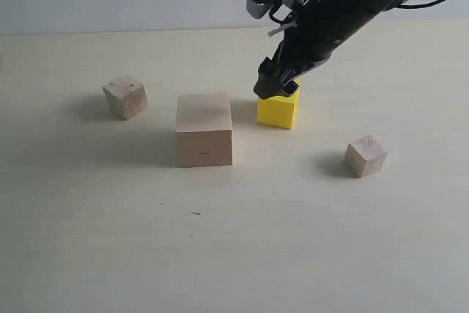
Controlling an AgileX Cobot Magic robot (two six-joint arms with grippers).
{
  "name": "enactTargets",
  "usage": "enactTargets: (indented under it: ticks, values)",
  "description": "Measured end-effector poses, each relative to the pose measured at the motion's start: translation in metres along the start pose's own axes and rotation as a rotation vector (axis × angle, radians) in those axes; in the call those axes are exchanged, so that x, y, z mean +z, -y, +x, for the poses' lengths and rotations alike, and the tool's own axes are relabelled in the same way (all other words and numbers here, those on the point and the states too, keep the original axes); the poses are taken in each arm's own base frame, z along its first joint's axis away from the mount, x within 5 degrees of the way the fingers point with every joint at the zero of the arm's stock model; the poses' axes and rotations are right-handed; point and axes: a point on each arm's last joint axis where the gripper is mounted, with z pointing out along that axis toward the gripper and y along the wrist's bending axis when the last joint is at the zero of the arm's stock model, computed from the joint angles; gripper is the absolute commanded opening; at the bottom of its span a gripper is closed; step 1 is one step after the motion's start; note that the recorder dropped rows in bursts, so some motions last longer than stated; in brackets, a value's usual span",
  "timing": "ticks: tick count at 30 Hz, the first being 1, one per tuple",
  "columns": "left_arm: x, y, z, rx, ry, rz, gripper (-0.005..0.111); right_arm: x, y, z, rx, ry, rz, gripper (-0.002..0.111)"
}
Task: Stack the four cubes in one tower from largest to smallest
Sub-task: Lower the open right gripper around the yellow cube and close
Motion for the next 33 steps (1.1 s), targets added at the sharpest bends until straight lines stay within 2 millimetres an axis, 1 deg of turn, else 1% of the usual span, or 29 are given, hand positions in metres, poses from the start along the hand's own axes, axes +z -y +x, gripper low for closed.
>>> enactTargets:
  ticks: [10, 13, 19, 21, 23, 25, 30, 33]
  values:
    - [0.000, 0.000, 0.007, 0.038, -0.072, -0.002, 0.000, -0.001, 0.000, 0.001, -0.019, -0.020, -0.006, 0.091]
    - [0.000, 0.000, 0.009, 0.043, -0.100, -0.001, 0.000, -0.006, 0.002, -0.006, -0.029, -0.013, -0.011, 0.091]
    - [0.000, 0.000, 0.012, 0.046, -0.125, 0.003, 0.000, -0.030, 0.009, -0.035, -0.081, 0.024, -0.026, 0.091]
    - [-0.001, 0.000, 0.012, 0.046, -0.132, 0.005, 0.000, -0.032, 0.012, -0.042, -0.100, 0.014, -0.042, 0.091]
    - [-0.001, 0.000, 0.013, 0.047, -0.138, 0.006, 0.000, -0.025, 0.016, -0.043, -0.122, -0.032, -0.067, 0.091]
    - [-0.001, 0.000, 0.013, 0.046, -0.141, 0.007, 0.000, -0.012, 0.019, -0.040, -0.140, -0.095, -0.098, 0.091]
    - [-0.001, 0.000, 0.014, 0.046, -0.149, 0.010, 0.000, 0.024, 0.024, -0.028, -0.213, -0.247, -0.211, 0.091]
    - [-0.001, 0.001, 0.014, 0.046, -0.155, 0.012, 0.000, 0.039, 0.028, -0.021, -0.248, -0.307, -0.227, 0.091]
